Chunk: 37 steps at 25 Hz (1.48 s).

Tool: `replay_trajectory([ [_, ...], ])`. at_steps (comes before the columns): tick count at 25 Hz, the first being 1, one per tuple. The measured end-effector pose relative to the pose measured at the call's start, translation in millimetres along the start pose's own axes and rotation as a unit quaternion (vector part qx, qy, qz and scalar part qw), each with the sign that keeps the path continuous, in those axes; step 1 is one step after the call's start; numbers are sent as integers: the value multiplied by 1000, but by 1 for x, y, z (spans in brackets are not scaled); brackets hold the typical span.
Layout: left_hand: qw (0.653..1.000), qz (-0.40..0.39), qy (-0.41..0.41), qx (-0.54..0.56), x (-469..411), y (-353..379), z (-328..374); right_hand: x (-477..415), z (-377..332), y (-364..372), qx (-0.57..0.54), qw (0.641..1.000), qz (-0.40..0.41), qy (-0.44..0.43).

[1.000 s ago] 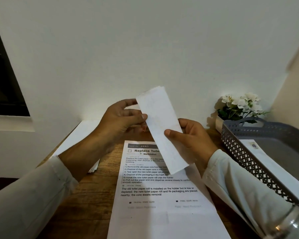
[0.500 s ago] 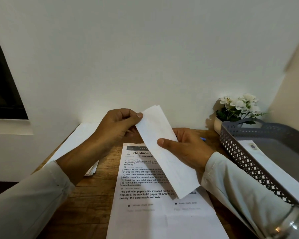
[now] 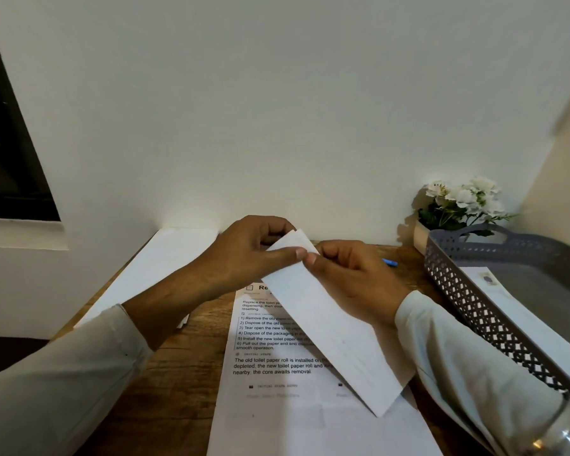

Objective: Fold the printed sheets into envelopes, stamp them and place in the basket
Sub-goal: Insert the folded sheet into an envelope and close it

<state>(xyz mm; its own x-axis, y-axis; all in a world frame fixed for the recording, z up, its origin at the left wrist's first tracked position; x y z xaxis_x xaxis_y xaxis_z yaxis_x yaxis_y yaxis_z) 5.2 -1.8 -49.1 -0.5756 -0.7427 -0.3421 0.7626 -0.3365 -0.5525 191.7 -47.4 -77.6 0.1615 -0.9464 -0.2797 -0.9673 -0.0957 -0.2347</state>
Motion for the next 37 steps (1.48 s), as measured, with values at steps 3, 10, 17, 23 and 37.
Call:
replay_trajectory([
  [3,998,34,22,-47,0,-1,4,1,-4,2,23,1000,-11,8],
  [10,988,152,-16,-13,-6,-27,-16,1,3,-8,62,997,-28,44],
  [17,983,172,-53,28,-8,-39,-33,-2,15,-17,56,997,-18,48],
  [23,980,164,-62,90,-8,-39,-28,-6,11,-19,11,997,74,-25],
  [37,984,131,-110,-54,-7,-43,-37,-3,13,-20,-2,998,70,-8],
])
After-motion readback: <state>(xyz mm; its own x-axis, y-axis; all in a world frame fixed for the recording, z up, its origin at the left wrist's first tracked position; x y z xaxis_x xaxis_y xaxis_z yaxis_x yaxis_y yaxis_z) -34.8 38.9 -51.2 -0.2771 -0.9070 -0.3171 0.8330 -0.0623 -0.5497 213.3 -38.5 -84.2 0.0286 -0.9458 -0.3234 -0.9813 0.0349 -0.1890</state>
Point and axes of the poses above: each hand's wrist, its own x-axis away from the middle knuckle, its own y-axis out of the palm, z = x × y, the point moved 2 cm from there along -x, towards the middle knuckle, and after that the axes turned 4 degrees about -x, right-handed, at the moved point
